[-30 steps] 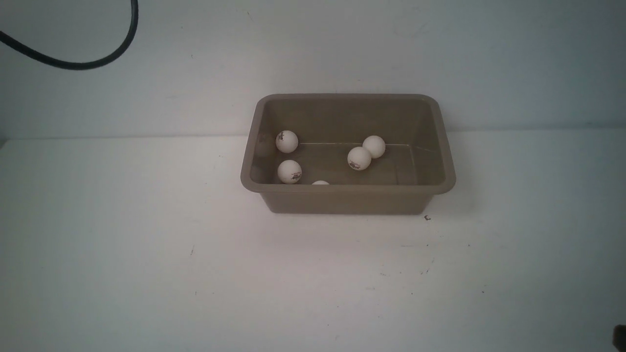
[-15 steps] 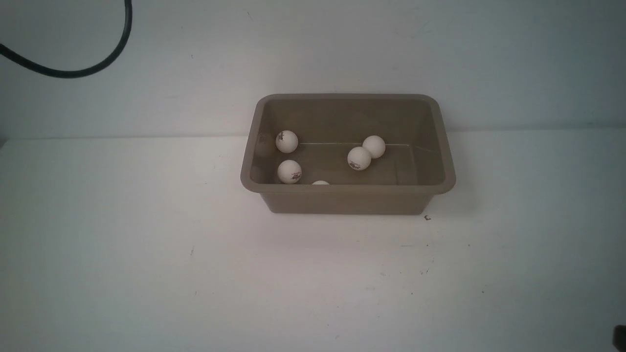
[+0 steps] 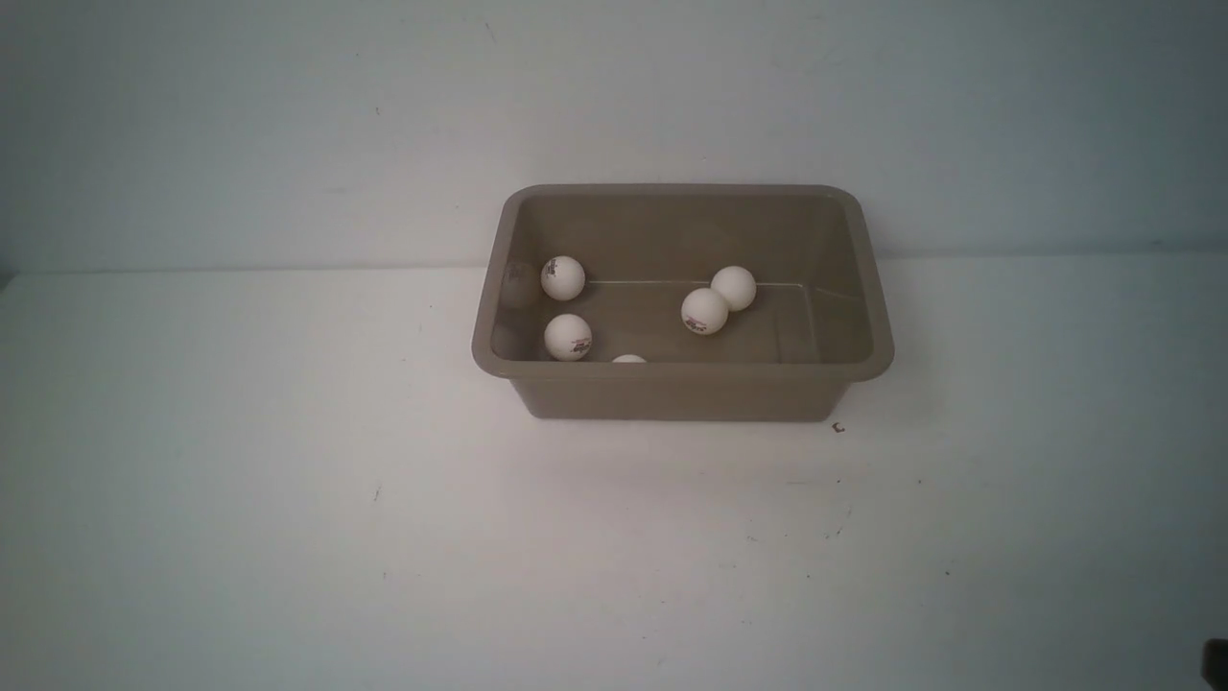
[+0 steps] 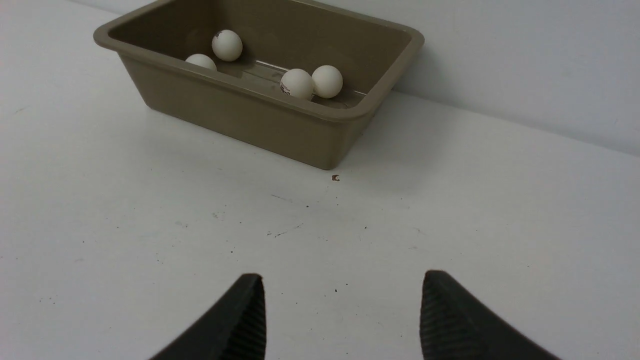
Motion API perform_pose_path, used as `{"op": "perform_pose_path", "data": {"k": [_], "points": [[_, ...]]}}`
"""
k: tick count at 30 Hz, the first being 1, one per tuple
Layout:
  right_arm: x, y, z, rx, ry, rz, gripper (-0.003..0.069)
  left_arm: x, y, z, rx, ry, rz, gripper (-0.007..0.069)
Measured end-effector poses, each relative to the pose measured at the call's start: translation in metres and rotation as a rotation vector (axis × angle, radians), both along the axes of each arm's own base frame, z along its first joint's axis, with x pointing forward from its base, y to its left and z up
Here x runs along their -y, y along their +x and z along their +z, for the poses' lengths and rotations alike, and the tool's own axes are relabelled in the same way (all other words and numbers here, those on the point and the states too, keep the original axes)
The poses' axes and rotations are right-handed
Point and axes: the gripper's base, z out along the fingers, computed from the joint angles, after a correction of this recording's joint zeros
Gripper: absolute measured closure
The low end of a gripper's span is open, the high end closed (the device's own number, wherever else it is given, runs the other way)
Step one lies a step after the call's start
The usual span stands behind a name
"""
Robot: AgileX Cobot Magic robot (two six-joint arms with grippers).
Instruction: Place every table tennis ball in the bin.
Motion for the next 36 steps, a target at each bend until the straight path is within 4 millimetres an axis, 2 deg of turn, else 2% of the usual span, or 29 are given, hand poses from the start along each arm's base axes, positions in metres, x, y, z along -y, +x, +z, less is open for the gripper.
{"op": "perform_pose_path", "data": {"k": [3,4,5,6,8,9,10,11,12,13,14,16,17,19,20,22,25,31,35,36], "points": [[0.000,0.000,0.000,0.000,0.000,0.000,0.0271,-0.007,-0.050,0.006,0.009,-0.042,0.206,0.0146],[0.000,0.000,0.000,0.000,0.000,0.000,0.0271,-0.008,-0.060,0.006,0.015,-0.047,0.233,0.0146],[0.000,0.000,0.000,0.000,0.000,0.000,0.0271,-0.012,-0.083,-0.002,0.013,-0.065,0.330,0.0146],[0.000,0.000,0.000,0.000,0.000,0.000,0.0271,-0.012,-0.085,-0.004,0.013,-0.066,0.341,0.0146],[0.000,0.000,0.000,0.000,0.000,0.000,0.0271,-0.017,-0.107,-0.029,-0.001,-0.067,0.434,0.0146],[0.000,0.000,0.000,0.000,0.000,0.000,0.0271,-0.018,-0.110,-0.041,-0.005,-0.062,0.452,0.0146],[0.000,0.000,0.000,0.000,0.000,0.000,0.0271,-0.019,-0.112,-0.060,-0.015,-0.056,0.462,0.0146],[0.000,0.000,0.000,0.000,0.000,0.000,0.0271,-0.019,-0.112,-0.067,-0.019,-0.055,0.464,0.0146],[0.000,0.000,0.000,-0.001,0.000,0.000,0.0271,-0.020,-0.109,-0.102,-0.042,-0.050,0.470,0.0146],[0.000,0.000,0.000,-0.001,0.000,0.000,0.0271,-0.020,-0.107,-0.122,-0.060,-0.048,0.472,0.0146],[0.000,0.000,0.000,-0.001,0.000,0.000,0.0271,-0.021,-0.106,-0.135,-0.072,-0.046,0.473,0.0146],[0.000,0.000,0.000,-0.001,0.000,0.000,0.0271,-0.022,-0.104,-0.184,-0.127,-0.037,0.478,0.0146],[0.000,0.000,0.000,-0.001,0.000,0.000,0.0271,-0.022,-0.103,-0.192,-0.140,-0.037,0.479,0.0146],[0.000,0.000,0.000,-0.001,0.000,0.000,0.0271,-0.022,-0.103,-0.221,-0.176,-0.034,0.482,0.0146],[0.000,0.000,0.000,-0.001,0.000,0.000,0.0271,-0.022,-0.104,-0.244,-0.208,-0.032,0.484,0.0146],[0.000,0.000,0.000,-0.002,0.000,0.000,0.0271,-0.021,-0.108,-0.268,-0.234,-0.030,0.485,0.0146],[0.000,0.000,0.000,-0.002,0.000,0.000,0.0271,-0.019,-0.118,-0.290,-0.224,-0.030,0.475,0.0146],[0.000,0.000,0.000,-0.002,0.000,0.000,0.0271,-0.014,-0.131,-0.301,-0.145,-0.036,0.437,0.0146],[0.000,0.000,0.000,-0.002,0.000,0.000,0.0271,-0.010,-0.140,-0.319,-0.065,-0.051,0.386,0.0146],[0.000,0.000,0.000,-0.002,0.000,0.000,0.0271,-0.010,-0.140,-0.318,-0.056,-0.052,0.385,0.0146]]}}
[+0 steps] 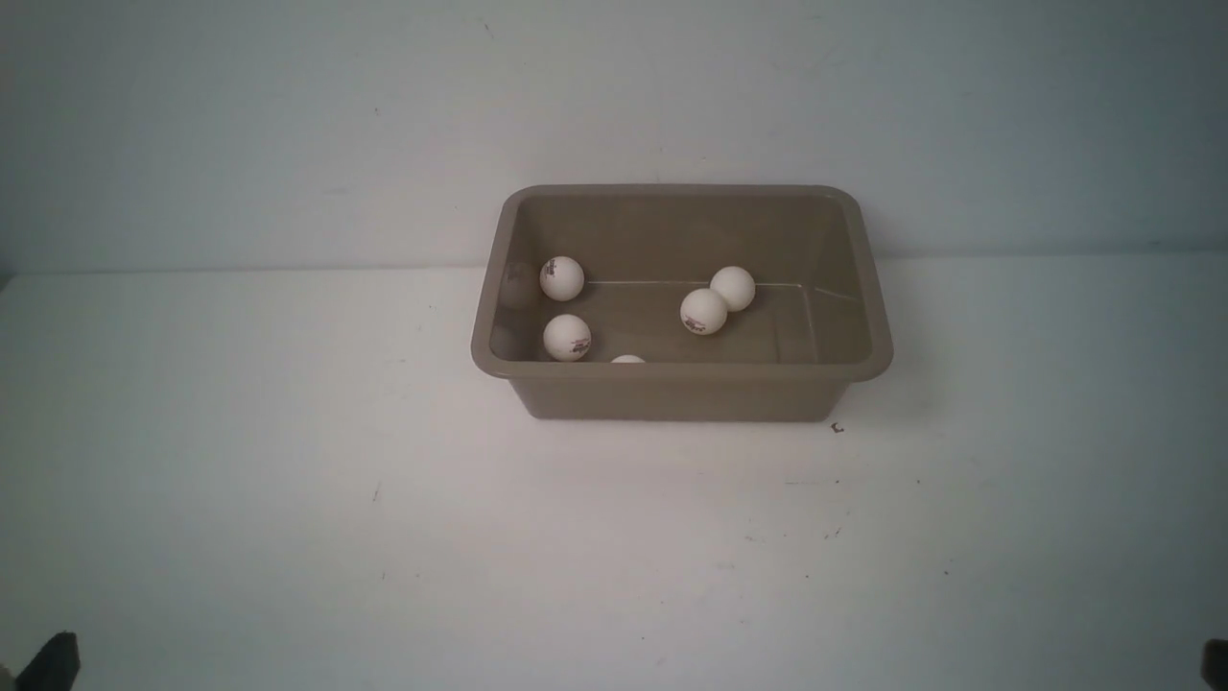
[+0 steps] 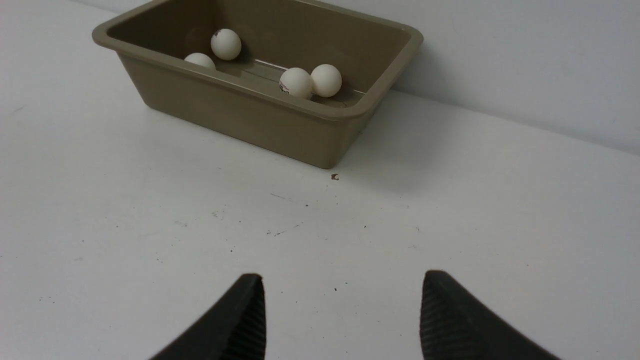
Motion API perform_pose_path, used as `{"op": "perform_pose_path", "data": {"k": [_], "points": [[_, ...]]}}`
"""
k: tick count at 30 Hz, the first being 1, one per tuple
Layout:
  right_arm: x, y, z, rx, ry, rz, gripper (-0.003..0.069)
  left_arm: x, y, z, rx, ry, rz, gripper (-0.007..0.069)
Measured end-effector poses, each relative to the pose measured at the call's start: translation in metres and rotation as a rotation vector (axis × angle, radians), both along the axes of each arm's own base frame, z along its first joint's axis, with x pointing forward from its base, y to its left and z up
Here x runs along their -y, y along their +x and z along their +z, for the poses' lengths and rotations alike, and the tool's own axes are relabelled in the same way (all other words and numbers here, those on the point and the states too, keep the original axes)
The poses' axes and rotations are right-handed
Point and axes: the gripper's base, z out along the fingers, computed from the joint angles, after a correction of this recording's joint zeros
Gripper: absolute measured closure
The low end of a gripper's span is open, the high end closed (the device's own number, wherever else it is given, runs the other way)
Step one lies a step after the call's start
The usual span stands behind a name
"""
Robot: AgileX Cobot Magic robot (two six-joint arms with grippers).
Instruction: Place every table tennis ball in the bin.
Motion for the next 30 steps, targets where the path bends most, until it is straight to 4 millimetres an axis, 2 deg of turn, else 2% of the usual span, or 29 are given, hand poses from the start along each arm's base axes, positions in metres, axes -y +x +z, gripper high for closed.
{"op": "perform_pose_path", "data": {"k": [2,8,30], "points": [[0.000,0.000,0.000,0.000,0.000,0.000,0.0271,0.001,-0.002,-0.018,0.033,-0.011,-0.008,0.0146],[0.000,0.000,0.000,0.000,0.000,0.000,0.0271,0.002,-0.006,-0.042,0.052,-0.047,-0.007,0.0146],[0.000,0.000,0.000,0.000,0.000,0.000,0.0271,0.004,-0.009,-0.044,0.032,-0.032,-0.038,0.0146]]}}
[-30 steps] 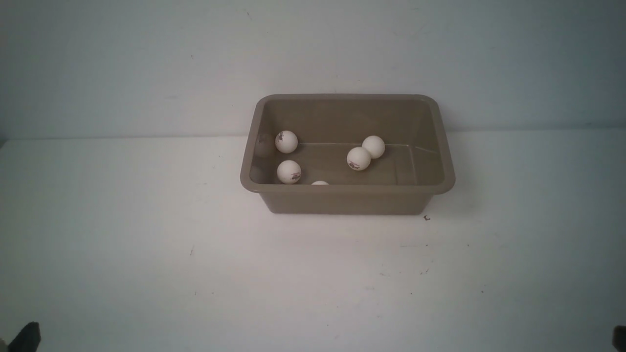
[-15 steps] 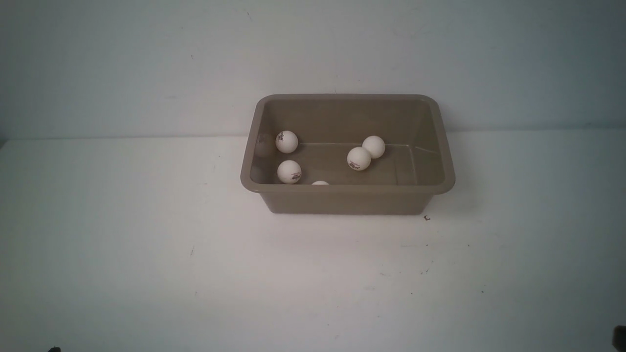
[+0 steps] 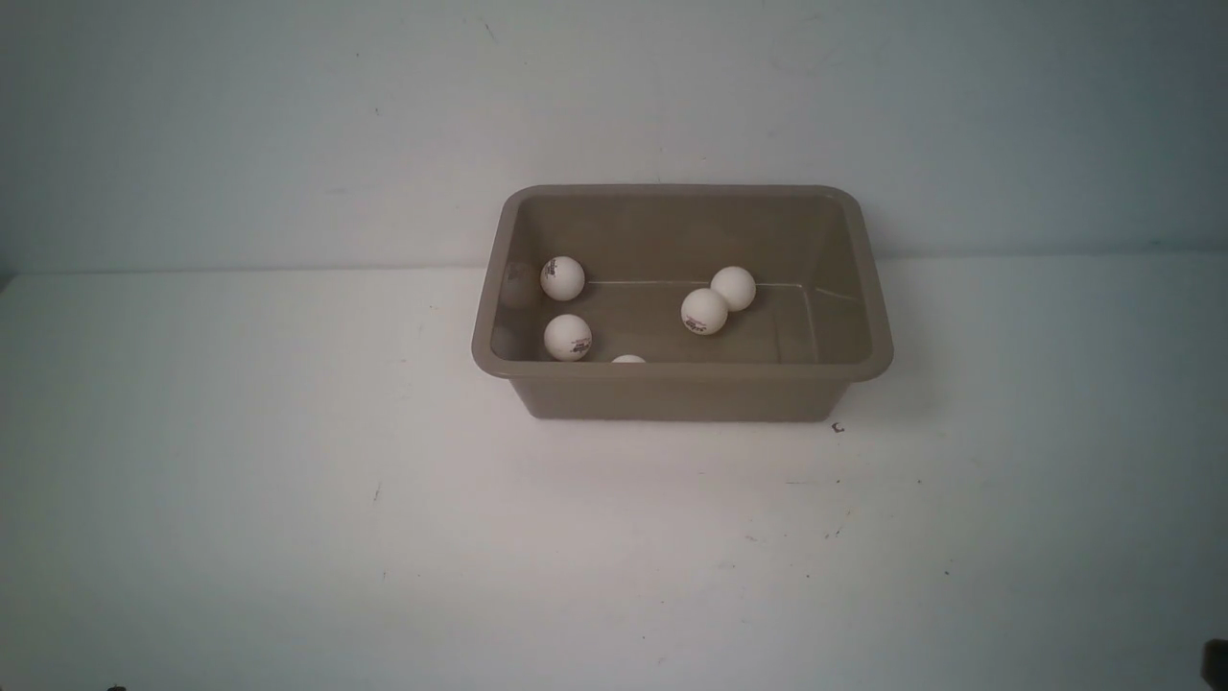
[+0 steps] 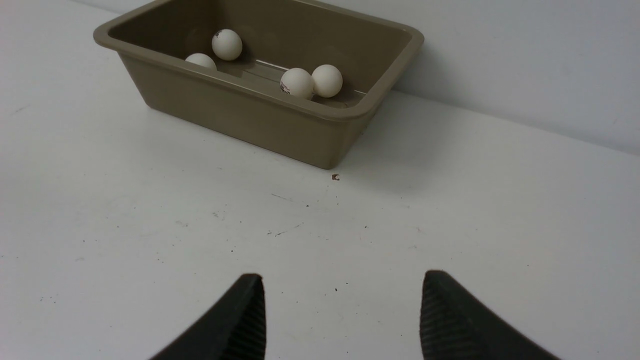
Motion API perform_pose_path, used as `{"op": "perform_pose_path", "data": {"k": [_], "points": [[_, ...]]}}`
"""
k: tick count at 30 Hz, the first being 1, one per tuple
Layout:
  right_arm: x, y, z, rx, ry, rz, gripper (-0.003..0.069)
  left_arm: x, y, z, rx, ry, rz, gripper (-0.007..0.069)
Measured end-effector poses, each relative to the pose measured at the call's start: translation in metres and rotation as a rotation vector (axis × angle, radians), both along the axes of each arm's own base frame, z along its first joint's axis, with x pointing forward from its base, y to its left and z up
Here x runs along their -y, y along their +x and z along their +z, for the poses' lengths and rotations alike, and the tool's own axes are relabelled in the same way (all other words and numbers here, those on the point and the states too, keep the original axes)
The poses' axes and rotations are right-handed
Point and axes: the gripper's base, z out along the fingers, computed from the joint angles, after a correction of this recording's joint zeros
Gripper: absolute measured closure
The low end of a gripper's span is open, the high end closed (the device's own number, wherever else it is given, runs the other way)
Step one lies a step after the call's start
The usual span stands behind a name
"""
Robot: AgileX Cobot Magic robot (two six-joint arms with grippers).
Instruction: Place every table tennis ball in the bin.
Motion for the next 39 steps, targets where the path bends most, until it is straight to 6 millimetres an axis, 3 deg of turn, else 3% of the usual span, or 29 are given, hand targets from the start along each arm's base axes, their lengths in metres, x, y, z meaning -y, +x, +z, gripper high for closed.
{"op": "perform_pose_path", "data": {"k": [22,29,32,39], "points": [[0.000,0.000,0.000,0.000,0.000,0.000,0.0271,0.000,0.000,0.000,0.000,-0.001,0.000,0.0146],[0.003,0.006,0.005,0.138,-0.017,-0.035,0.0271,0.000,0.000,0.000,0.000,-0.001,0.000,0.0146],[0.007,0.010,-0.002,0.179,-0.021,-0.104,0.0271,0.000,0.000,0.000,0.000,-0.001,0.000,0.0146],[0.017,0.013,-0.028,0.100,-0.023,-0.283,0.0271,0.000,0.000,0.000,0.000,-0.001,0.000,0.0146]]}}
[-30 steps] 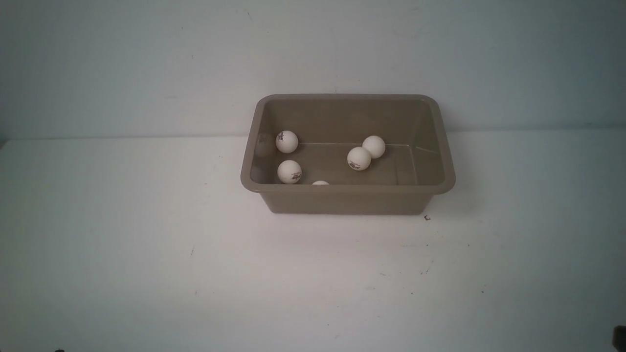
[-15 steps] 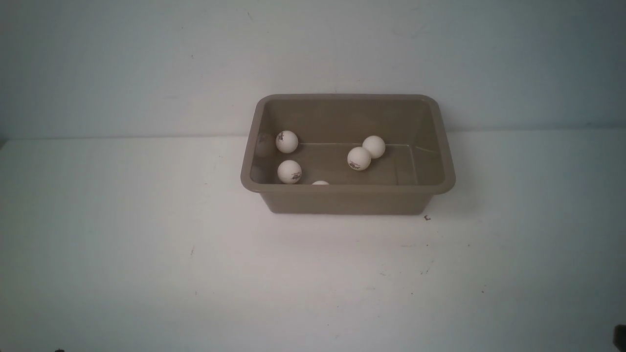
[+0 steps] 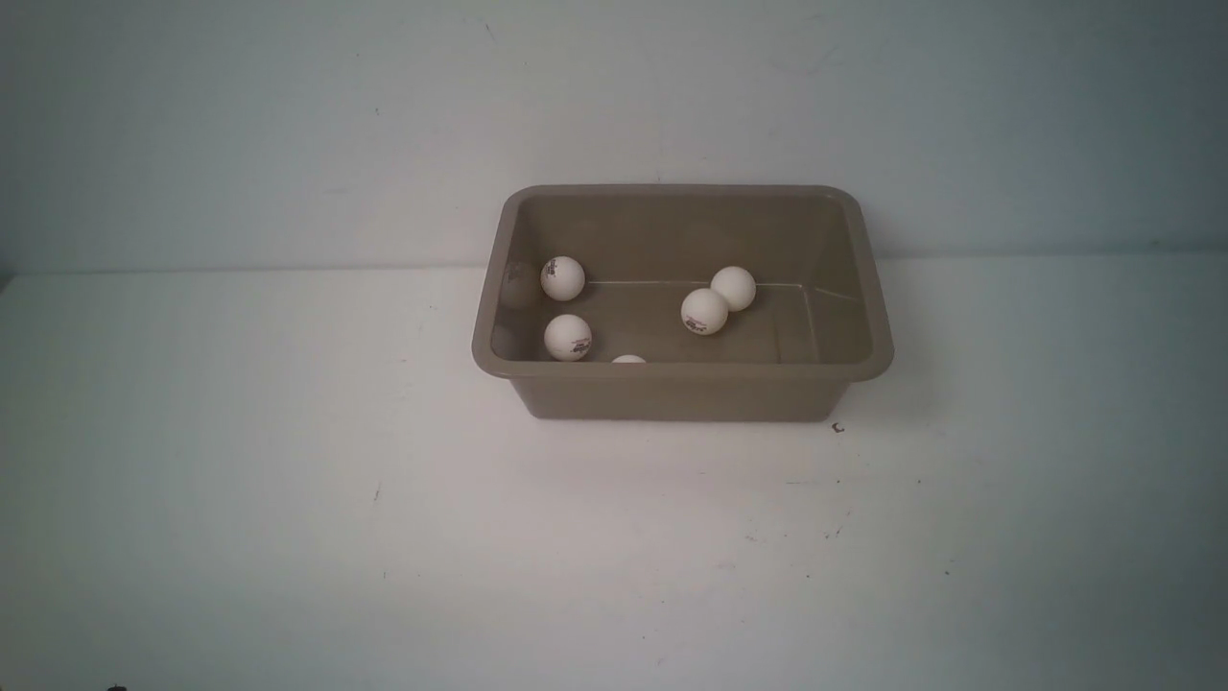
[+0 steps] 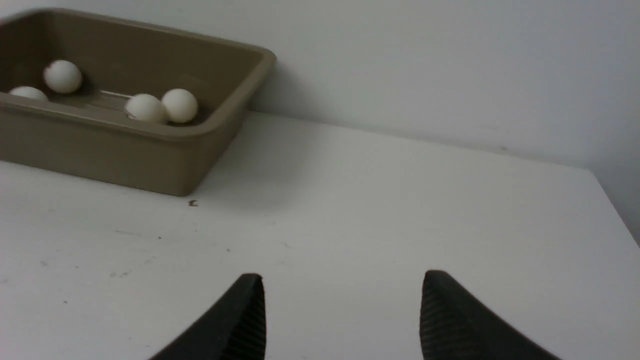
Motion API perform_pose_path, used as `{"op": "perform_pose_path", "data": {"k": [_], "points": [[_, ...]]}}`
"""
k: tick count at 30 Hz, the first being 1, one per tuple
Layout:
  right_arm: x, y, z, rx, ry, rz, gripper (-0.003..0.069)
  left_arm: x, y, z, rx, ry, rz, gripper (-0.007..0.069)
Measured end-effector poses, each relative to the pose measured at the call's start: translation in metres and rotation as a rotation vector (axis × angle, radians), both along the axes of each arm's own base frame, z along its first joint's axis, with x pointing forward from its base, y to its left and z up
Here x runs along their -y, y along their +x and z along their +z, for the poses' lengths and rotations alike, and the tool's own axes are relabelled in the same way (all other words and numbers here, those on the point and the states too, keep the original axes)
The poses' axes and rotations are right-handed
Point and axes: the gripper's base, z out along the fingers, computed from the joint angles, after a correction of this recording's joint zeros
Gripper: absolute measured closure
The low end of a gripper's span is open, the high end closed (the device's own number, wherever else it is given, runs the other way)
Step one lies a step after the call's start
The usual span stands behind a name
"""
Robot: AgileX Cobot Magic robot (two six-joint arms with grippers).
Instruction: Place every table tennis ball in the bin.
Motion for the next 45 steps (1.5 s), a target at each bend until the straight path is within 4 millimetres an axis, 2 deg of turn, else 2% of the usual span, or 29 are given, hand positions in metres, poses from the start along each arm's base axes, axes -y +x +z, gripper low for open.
{"op": "perform_pose_path", "data": {"k": [6,20,45], "points": [[0.005,-0.004,-0.010,0.019,0.008,-0.084,0.0271,0.000,0.000,0.000,0.000,0.000,0.000,0.0146],[0.004,-0.008,-0.037,-0.004,0.033,-0.088,0.0271,0.000,0.000,0.000,0.000,-0.001,0.000,0.0146],[0.004,-0.010,-0.040,0.012,0.078,-0.092,0.0271,0.000,0.000,0.000,0.000,-0.001,0.000,0.0146]]}}
